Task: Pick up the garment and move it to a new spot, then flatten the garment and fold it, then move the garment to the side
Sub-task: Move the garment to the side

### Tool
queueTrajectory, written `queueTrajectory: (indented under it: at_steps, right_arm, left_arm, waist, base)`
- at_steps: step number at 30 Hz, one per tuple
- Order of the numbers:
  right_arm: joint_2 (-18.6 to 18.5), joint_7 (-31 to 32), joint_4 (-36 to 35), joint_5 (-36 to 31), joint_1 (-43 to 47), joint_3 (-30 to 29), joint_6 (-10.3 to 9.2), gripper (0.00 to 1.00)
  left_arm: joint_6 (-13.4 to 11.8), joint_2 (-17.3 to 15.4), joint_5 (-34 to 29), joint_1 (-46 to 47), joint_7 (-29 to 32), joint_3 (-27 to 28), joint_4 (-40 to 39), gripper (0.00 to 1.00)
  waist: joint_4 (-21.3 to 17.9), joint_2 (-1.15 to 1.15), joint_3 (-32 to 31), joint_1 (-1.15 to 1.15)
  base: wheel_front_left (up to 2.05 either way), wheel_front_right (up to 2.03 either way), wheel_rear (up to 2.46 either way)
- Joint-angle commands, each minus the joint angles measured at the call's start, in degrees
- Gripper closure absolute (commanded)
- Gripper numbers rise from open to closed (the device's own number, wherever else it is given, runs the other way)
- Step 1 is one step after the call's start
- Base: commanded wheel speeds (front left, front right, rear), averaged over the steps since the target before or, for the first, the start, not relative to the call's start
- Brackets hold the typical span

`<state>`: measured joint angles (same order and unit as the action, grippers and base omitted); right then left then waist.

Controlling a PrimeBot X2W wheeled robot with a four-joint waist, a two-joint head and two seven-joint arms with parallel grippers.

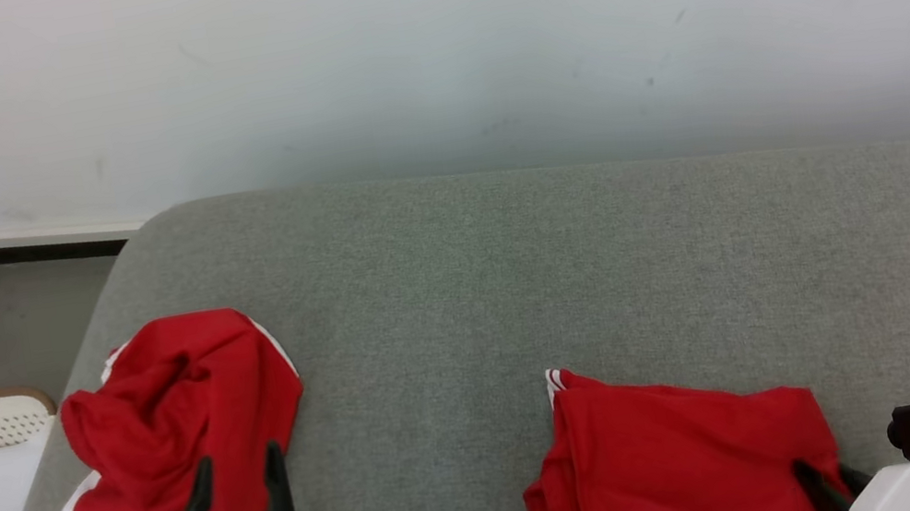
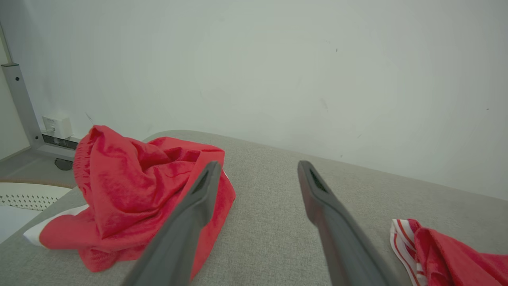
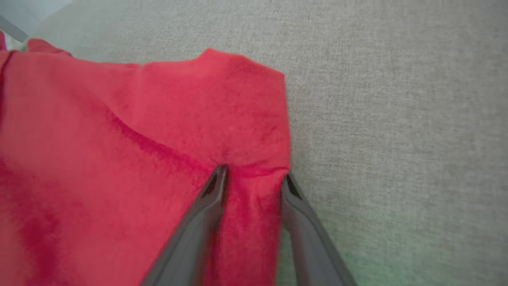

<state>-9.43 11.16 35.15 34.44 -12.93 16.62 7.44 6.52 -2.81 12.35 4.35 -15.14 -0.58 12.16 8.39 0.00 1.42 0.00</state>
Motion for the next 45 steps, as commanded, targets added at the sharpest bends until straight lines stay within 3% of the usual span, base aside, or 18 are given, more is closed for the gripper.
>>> queueTrajectory:
  at_steps: [1,10,20,35,45]
  right_arm:
    - [0.46,0.19,1.12,0.41,0.36,1.26,0.06,1.00]
    - [-2.63,-5.39,-1.26,1.36,-4.10,1.96,-0.01,1.00]
    - [-6.42,-6.39,-1.75,1.00,-12.63,2.44,-0.02,1.00]
    - [-6.97,-10.34,-0.37,2.49,-16.03,0.93,-0.02,1.00]
    - [-7.35,-12.26,-0.47,3.20,-17.74,0.73,-0.02,1.00]
  left_arm:
    - [0.01,-0.20,0.63,0.41,0.02,0.15,0.02,0.00]
    - [0.25,-0.19,0.14,0.43,0.02,-0.68,-0.41,0.00]
    - [0.69,-0.20,-0.67,3.80,0.02,-6.09,-1.72,0.00]
    - [1.00,-0.20,-1.19,7.67,0.02,-13.79,-0.21,0.00]
    - [1.02,-0.69,-1.81,9.34,0.02,-16.10,-0.07,0.00]
  waist:
    - [-0.01,0.00,0.04,0.00]
    - [-2.11,0.00,-0.21,0.00]
    - [-9.74,0.00,1.91,0.00]
    - [-23.90,0.00,4.41,0.00]
    - [-27.18,0.00,7.05,0.00]
  base:
    - [0.00,0.00,0.00]
    - [0.00,0.00,0.00]
    - [0.00,0.00,0.00]
    - [0.00,0.00,0.00]
    - [0.00,0.00,0.00]
